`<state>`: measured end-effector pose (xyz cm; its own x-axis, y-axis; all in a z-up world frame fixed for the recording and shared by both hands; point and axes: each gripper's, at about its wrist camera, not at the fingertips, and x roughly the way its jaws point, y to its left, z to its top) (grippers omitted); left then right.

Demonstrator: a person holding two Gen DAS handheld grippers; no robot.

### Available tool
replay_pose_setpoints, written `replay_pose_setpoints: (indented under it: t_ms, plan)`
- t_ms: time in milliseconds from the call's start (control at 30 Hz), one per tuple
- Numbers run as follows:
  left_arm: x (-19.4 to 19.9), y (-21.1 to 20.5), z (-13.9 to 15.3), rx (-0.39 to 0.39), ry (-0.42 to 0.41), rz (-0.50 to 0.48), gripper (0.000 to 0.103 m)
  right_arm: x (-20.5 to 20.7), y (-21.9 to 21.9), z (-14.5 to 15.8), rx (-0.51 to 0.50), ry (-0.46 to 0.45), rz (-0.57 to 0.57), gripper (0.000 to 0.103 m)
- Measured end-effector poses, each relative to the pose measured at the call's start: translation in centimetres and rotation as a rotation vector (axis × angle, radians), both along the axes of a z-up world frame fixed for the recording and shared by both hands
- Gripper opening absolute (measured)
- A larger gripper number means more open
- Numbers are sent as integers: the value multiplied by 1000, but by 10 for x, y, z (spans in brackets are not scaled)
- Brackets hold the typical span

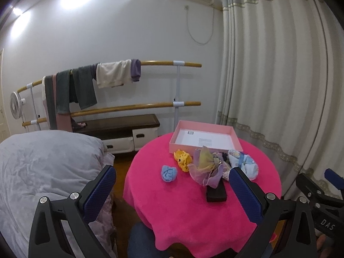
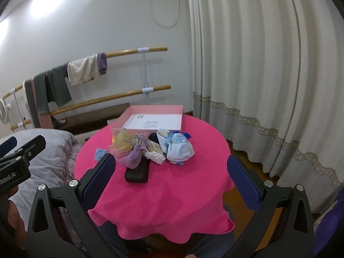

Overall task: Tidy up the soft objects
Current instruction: 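Grasp the light-blue towel bundle with the left gripper while the right grasps the blue patterned bag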

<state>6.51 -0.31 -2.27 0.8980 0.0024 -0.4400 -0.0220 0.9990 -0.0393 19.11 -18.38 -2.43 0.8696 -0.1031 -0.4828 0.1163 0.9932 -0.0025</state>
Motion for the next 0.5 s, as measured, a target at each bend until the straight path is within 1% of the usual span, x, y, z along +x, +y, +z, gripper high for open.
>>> replay_pose_setpoints:
  t_ms: [100,167,233,300,400,500]
  plan:
    - [28,-4,-10,3,32,-1,103,22,-3,-13,1,43,11,103]
    - [48,-7,-18,19,55,8,103,37,-6,-23,6,67,22,103]
    - [72,-11,-27,30,95,4,103,53,-9,-33,2,97,27,103]
    - [90,-14,-33,24,129,-3,103,67,-13,-43,11,130,37,103]
    - [113,-15,-43,30,167,25,103,88,-20,-57,29,174,50,103]
    - [142,-15,-56,13,227,43,103,107,-25,-67,41,209,57,103]
